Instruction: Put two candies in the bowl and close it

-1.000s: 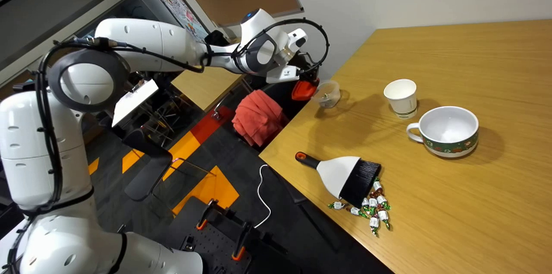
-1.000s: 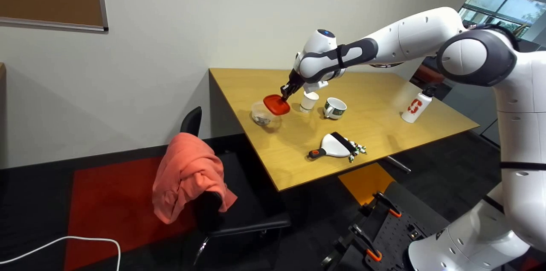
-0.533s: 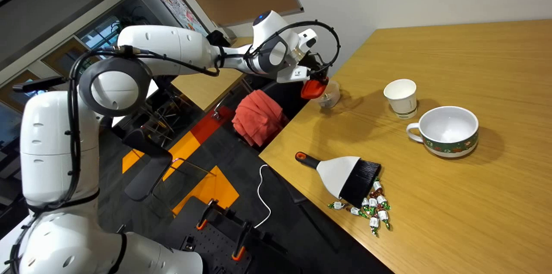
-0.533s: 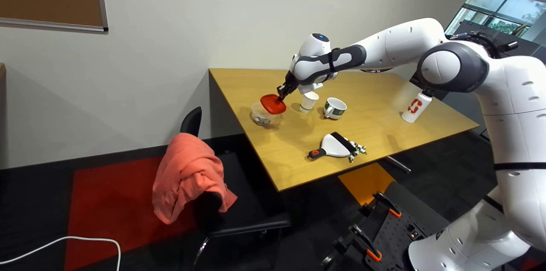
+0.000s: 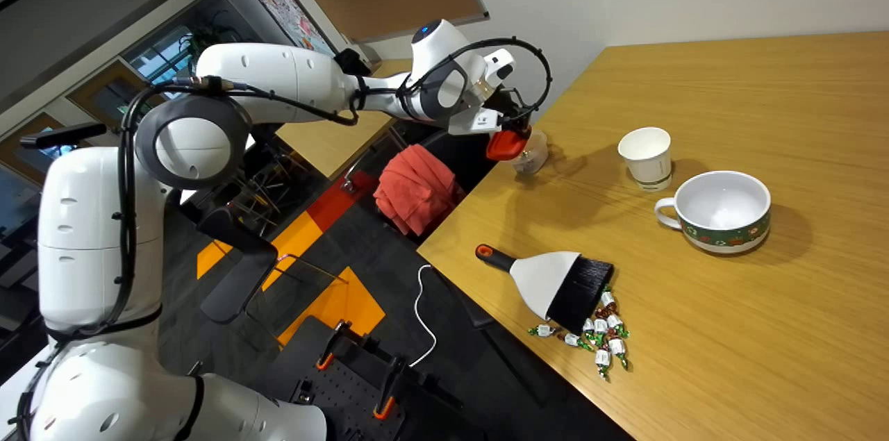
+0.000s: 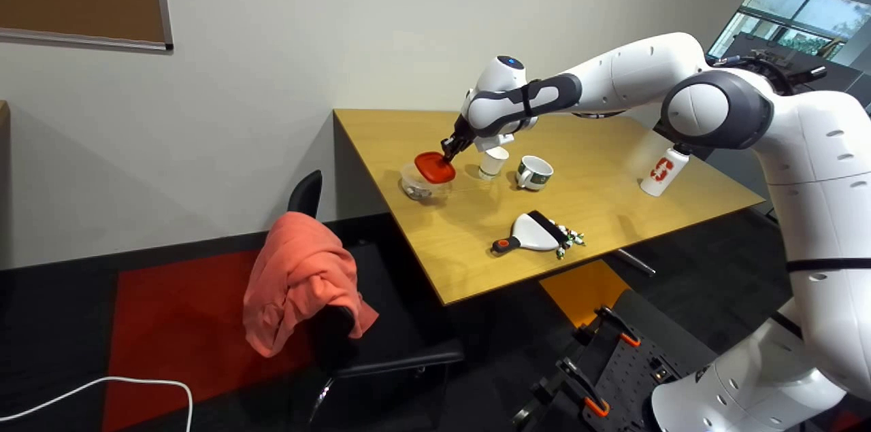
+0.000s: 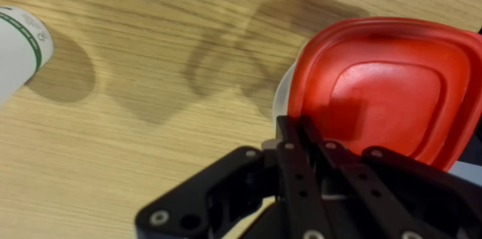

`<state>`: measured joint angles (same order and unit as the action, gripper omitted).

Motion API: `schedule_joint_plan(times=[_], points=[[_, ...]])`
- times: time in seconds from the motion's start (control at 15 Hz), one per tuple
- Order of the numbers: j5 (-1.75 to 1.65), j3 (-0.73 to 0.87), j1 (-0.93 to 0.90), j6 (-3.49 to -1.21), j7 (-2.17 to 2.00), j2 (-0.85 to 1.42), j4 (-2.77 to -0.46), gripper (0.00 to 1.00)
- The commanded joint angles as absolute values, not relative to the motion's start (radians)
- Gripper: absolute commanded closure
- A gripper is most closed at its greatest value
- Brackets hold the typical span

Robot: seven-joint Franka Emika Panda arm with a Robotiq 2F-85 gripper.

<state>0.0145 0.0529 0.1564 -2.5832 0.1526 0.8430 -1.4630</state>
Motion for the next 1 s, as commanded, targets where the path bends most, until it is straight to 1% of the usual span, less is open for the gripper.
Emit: schedule_joint_plan(times=[0.0,0.67,0.93], points=[[0.030,0.038,0.174,-2.532,0.130,0.870,-1.404,0.98],[0.062,0.035,0.184,-2.379,0.090,0.939,-1.259,0.98],[0.062,0.042,0.177,-2.373,0.053,0.992,-1.190,0.98]])
